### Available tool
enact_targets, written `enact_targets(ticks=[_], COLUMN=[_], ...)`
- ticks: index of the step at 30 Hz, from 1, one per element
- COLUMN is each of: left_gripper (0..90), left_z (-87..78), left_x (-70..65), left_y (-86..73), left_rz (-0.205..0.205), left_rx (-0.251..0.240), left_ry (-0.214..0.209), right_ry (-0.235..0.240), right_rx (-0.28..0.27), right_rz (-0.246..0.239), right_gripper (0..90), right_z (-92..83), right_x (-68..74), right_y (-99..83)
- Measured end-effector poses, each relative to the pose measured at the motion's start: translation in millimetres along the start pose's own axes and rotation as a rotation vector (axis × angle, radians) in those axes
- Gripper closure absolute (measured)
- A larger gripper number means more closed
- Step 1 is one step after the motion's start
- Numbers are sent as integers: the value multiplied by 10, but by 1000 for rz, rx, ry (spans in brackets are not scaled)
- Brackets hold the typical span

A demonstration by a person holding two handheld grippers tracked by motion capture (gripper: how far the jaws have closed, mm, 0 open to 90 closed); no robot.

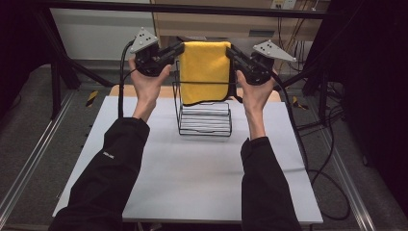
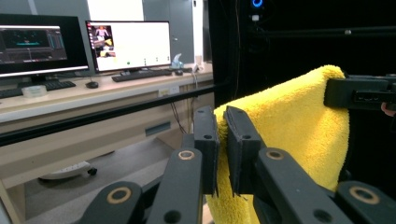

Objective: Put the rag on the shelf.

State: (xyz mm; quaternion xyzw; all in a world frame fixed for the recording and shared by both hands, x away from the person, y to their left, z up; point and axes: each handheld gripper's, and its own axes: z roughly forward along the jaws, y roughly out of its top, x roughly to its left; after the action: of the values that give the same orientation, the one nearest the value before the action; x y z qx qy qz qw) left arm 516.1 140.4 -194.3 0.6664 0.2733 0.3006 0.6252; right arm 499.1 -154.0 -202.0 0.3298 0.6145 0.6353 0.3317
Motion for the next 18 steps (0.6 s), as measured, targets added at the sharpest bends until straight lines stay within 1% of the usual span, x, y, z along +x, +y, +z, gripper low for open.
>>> enact_targets(ticks=[6, 10, 11, 12, 14, 18], left_gripper=[833, 833, 833, 833, 833, 833], left_z=[-23, -64, -70, -83, -103, -149], left_x=[-32, -44, -56, -57, -65, -89], left_y=[-48, -66, -65, -61, -46, -20], left_rz=[2, 4, -2, 5, 4, 16], left_rx=[14, 9, 2, 6, -1, -4], left_ry=[-11, -27, -30, -33, -38, -45], right_ry=[7, 15, 15, 18, 21, 29], right_rx=[9, 6, 3, 2, -3, -11], right_rz=[3, 1, -2, -4, -5, -10], right_gripper=[810, 809, 809, 809, 809, 808], right_z=[-56, -93, -103, -112, -132, -170], right_x=[-1, 15, 18, 22, 33, 51], right_y=[-82, -116, -118, -116, -108, -90])
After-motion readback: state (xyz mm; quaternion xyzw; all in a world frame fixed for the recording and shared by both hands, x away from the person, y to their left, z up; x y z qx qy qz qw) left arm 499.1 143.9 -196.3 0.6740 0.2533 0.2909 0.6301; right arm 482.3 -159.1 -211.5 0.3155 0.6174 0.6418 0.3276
